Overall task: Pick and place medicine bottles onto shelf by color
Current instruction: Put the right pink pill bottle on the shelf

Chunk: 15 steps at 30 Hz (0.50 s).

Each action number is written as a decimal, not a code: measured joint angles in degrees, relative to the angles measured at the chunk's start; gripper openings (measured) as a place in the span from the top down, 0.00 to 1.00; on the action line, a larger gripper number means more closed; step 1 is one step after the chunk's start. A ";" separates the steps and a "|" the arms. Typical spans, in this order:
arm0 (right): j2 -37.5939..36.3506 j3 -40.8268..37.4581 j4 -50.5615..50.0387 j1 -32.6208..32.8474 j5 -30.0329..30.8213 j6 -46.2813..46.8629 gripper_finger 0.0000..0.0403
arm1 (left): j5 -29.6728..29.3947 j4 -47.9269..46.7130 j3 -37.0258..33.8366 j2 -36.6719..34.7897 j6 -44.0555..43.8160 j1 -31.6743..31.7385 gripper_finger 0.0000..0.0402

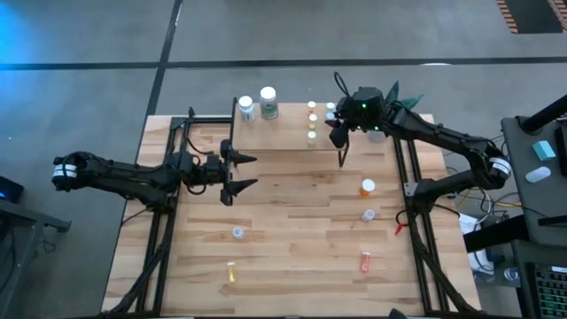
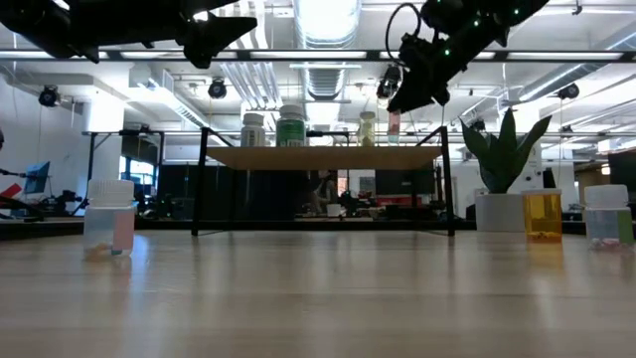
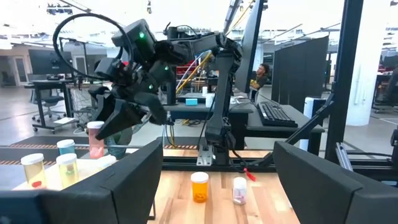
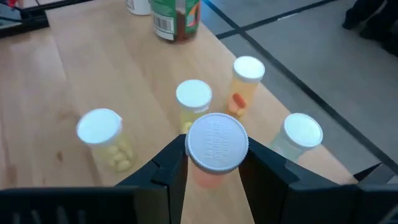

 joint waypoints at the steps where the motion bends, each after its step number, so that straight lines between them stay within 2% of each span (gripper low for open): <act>1: 0.00 -0.61 0.78 -0.22 0.00 0.01 0.69 | 0.00 -0.05 -0.01 0.00 0.00 0.00 0.28; 15: 0.07 -5.96 5.24 -3.27 0.03 -0.02 0.69 | 0.02 -0.41 -0.01 0.00 0.02 0.00 0.28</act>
